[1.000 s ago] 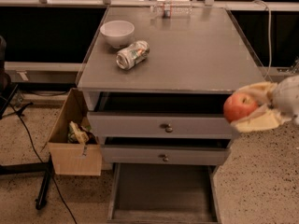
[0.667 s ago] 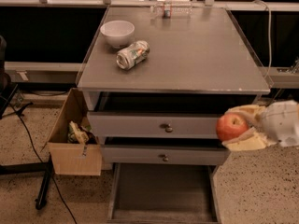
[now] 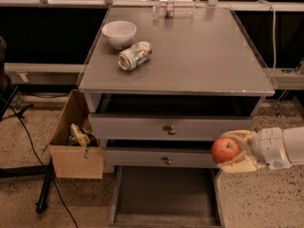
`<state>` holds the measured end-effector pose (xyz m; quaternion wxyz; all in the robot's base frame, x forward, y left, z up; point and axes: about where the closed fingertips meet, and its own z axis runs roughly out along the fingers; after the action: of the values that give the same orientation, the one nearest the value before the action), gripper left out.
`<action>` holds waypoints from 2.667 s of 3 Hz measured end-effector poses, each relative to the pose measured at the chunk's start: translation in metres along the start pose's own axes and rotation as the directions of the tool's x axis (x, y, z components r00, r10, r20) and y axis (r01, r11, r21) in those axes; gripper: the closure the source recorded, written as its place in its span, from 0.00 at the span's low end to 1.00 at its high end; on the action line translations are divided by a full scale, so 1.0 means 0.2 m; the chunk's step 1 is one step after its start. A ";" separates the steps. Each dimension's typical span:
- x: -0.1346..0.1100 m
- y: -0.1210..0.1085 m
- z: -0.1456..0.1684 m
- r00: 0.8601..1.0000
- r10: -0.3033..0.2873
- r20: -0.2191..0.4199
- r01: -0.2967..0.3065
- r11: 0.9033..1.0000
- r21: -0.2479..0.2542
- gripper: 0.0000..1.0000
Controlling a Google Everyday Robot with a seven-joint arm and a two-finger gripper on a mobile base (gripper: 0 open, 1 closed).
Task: Place apple into bottom drawer
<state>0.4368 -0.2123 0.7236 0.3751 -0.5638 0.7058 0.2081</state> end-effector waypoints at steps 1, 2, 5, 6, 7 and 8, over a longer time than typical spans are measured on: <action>0.03 0.00 0.04 1.000 -0.017 -0.002 0.017 1.000 -0.002 1.00; 0.09 -0.03 0.13 0.999 -0.038 0.004 0.038 0.999 -0.010 1.00; 0.43 -0.02 0.54 0.999 -0.034 -0.003 0.034 0.997 -0.063 1.00; 0.58 0.04 0.70 1.000 -0.014 -0.015 0.012 0.994 -0.108 1.00; 0.58 0.04 0.71 1.000 -0.013 -0.015 0.012 0.994 -0.109 1.00; 0.66 0.01 0.77 0.999 -0.037 -0.019 0.035 0.995 -0.093 1.00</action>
Offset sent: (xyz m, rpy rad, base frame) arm 0.0236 0.0060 -0.0579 -0.0069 -0.0371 0.0480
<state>0.4695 -0.1854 0.5256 0.3447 -0.5953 0.6890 0.2281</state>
